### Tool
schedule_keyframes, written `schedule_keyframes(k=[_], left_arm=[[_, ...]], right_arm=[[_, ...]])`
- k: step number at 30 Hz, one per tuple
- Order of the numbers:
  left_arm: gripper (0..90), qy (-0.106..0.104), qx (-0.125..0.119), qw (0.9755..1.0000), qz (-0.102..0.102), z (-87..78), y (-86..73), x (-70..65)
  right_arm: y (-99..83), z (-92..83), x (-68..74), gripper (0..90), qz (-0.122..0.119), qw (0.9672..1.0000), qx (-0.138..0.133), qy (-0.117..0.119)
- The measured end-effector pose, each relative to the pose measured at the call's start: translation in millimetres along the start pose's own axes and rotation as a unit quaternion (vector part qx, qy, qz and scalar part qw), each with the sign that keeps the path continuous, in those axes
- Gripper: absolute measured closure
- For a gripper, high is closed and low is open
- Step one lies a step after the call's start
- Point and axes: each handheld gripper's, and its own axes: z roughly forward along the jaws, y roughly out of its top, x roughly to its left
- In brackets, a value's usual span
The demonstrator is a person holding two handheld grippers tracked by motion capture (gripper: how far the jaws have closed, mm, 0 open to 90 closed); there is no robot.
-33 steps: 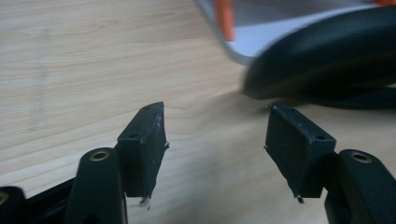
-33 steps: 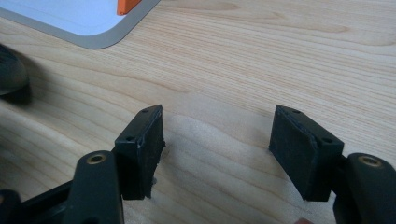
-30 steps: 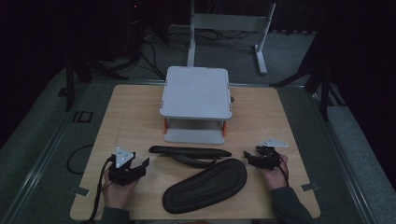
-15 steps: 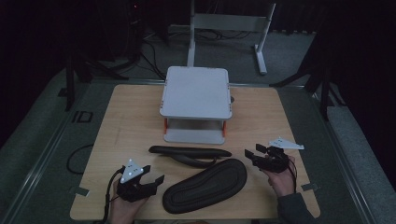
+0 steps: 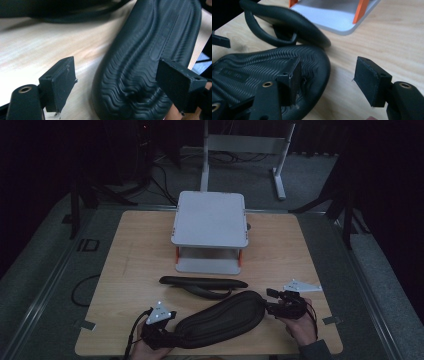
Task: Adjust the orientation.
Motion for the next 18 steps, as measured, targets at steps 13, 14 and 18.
schedule_keyframes(k=[13,14,18], left_arm=[[21.7,-0.088,0.029,0.9951,-0.036,16.1,-8.1,1.7],[22.2,-0.089,0.033,0.9949,-0.034,16.4,-8.1,2.0],[25.1,-0.099,0.033,0.994,-0.031,12.8,-7.1,3.9]], right_arm=[[-11.8,-4.6,-10.6,41.0,0.027,0.999,0.009,0.034],[-11.9,-4.6,-11.2,41.6,0.03,0.9988,0.009,0.039],[-11.9,-3.7,-10.3,41.7,0.028,0.9987,0.01,0.04]])
